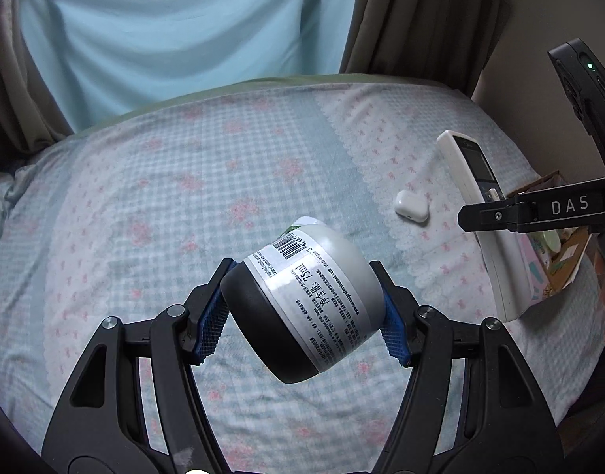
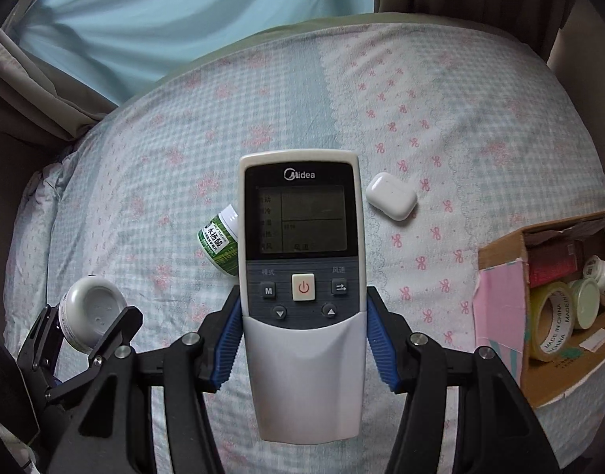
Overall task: Organize rigid objects
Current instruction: 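Carry the black-lidded jar and remote over the cardboard box with both tools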
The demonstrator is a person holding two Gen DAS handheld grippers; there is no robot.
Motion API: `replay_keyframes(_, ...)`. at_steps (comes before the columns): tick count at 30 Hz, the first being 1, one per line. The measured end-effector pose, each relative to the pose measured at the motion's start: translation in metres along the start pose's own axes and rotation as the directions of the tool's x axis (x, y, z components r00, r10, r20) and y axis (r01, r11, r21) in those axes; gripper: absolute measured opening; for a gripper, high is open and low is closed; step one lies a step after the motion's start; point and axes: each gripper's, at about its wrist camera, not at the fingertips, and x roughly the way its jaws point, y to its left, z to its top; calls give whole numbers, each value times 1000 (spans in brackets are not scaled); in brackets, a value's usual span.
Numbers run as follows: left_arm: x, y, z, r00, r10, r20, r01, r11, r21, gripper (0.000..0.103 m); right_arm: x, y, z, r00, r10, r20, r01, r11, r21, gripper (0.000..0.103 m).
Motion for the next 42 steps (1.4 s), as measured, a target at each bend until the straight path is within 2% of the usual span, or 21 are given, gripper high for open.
replay_keyframes(9,-45,-70,29,1000,-16,12,17,1000,-13,63,-67,-66,-13,998,38,40,-41,996,73,53)
replay_keyframes(17,-47,-157,58,997,-73,6,73,996,43,63,-112,-162,-18,996,30,78,-45,979,196,53)
replay_keyframes(23,-28,-231,78,990,-141,-14,141,985,101,63,-134,-242,-22,994,6,107,-39,949,313,54)
replay_keyframes(29,4,-305,84,978,-198,-59,206,962,180,63,-136,-319,-28,994,-7,107,-41,895,444,54)
replay_keyframes(36,53,-358,82,963,-225,-151,257,933,253,63,-114,-376,-29,996,24,85,-67,835,546,54)
replay_keyframes(42,100,-390,79,951,-212,-226,278,907,317,63,-80,-410,-27,993,91,80,-121,760,638,54)
